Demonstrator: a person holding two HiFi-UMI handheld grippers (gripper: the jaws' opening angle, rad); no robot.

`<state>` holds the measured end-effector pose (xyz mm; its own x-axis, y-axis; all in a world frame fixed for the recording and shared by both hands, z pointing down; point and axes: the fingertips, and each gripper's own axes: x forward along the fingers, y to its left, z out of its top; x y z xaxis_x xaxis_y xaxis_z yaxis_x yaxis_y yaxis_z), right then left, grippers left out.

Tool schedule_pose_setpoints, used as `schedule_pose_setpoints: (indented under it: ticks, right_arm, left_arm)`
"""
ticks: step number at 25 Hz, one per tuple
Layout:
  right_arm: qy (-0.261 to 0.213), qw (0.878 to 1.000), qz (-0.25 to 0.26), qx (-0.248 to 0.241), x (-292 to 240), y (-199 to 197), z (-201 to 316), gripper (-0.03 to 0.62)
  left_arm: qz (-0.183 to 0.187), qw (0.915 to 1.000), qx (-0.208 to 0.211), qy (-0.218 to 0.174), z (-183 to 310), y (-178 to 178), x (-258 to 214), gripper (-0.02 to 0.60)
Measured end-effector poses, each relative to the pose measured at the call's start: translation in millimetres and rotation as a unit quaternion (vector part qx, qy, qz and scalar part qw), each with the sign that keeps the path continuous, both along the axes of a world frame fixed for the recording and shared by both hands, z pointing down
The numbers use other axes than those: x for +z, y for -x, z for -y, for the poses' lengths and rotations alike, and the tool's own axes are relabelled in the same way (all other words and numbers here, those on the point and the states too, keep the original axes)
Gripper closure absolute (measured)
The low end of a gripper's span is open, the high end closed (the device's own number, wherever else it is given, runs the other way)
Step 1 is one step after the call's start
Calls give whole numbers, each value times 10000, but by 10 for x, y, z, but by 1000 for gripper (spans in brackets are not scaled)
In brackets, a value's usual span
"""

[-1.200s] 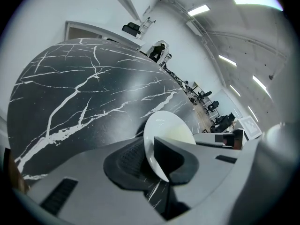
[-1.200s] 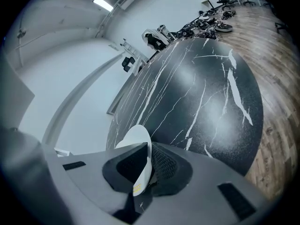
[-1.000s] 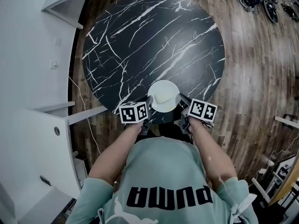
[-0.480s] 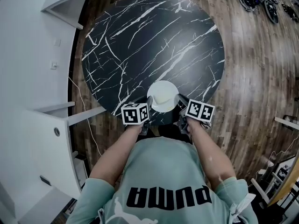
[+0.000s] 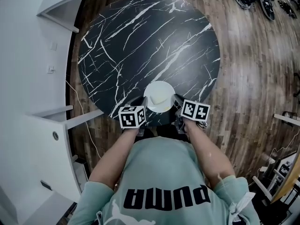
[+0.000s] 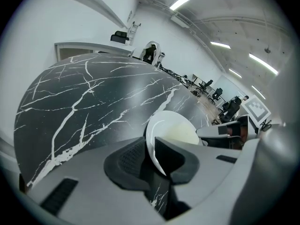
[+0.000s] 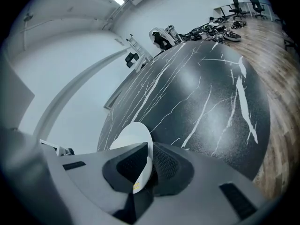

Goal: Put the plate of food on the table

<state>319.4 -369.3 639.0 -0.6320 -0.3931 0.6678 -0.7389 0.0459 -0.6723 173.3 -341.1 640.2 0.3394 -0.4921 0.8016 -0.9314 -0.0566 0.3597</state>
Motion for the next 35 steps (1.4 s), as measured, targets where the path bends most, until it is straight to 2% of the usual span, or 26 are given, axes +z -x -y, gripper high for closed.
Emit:
schedule_pose_setpoints:
  ticks: [7,10,14,23,28,35]
  right_arm:
    - [-164,9995,-254,48,-27,-80,1,563]
    - [-318,9982,-515,35,-56,-173,3,562]
    - [-835,9914,-995,-141,-224,-241,-40,563]
    - [-1866,9696,-1523,-430,-806,-4,-391,583]
    - [-2344,9582,-1576,-461,-1134,174,-578,583]
    - [-2760,9518,-1280,-387,-1643,363,-847,583]
  left_arm:
    - [40,9997,-79,-227,39,104,-111,512]
    - [46,9991,-112,-397,48,140,-195,514]
    - [115,9972,-172,-721,-1,203,-387,574]
    - [-8,9911,76,-1333,-388,133,-920,575]
    - [26,9834,197,-1802,-549,161,-1301,575]
    - [58,9699,319,-2412,-855,239,-1834,575]
